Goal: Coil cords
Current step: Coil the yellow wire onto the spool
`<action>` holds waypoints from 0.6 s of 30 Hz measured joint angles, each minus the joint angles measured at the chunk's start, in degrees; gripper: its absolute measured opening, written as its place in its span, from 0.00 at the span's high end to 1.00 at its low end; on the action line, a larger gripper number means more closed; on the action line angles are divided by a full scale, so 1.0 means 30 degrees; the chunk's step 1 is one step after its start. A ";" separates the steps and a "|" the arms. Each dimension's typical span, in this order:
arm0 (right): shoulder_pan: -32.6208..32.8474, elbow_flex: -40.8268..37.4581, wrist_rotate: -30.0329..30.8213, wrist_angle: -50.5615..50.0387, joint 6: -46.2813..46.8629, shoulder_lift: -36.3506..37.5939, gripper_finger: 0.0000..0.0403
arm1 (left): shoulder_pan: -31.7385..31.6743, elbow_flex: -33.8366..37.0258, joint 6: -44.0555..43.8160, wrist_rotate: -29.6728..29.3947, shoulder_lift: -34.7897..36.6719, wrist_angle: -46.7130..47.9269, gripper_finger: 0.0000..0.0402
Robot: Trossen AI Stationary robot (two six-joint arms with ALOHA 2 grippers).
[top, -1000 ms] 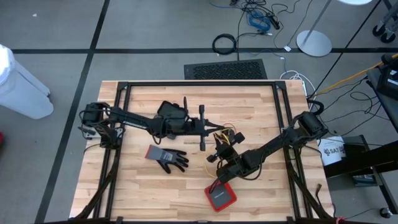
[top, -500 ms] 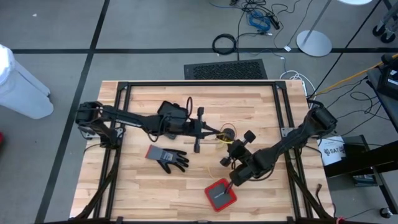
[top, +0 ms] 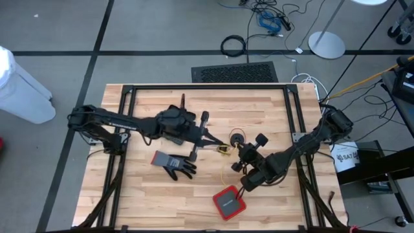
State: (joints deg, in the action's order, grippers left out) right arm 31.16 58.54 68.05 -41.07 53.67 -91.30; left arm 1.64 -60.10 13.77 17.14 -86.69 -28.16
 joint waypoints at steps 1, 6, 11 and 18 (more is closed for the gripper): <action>-0.0105 0.0000 0.0079 0.0407 -0.0505 -0.0010 1.00 | -0.0005 -0.0007 -0.0059 0.0052 -0.0142 -0.0877 1.00; -0.0554 0.0000 0.1061 0.2797 -0.3015 -0.0015 1.00 | -0.0005 0.0000 -0.0142 -0.0122 -0.1293 -0.4621 1.00; -0.1017 0.0000 0.1327 0.4873 -0.5257 -0.0032 1.00 | -0.0115 0.0000 -0.0493 -0.0880 -0.3203 -0.9371 1.00; -0.1141 0.0000 0.1334 0.6230 -0.6763 -0.0032 1.00 | -0.0501 0.0000 -0.2023 -0.0939 -0.5795 -1.5465 1.00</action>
State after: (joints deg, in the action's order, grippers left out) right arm 27.74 58.54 72.05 -22.38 33.39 -91.39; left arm 0.14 -60.10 7.70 14.33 -104.08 -74.55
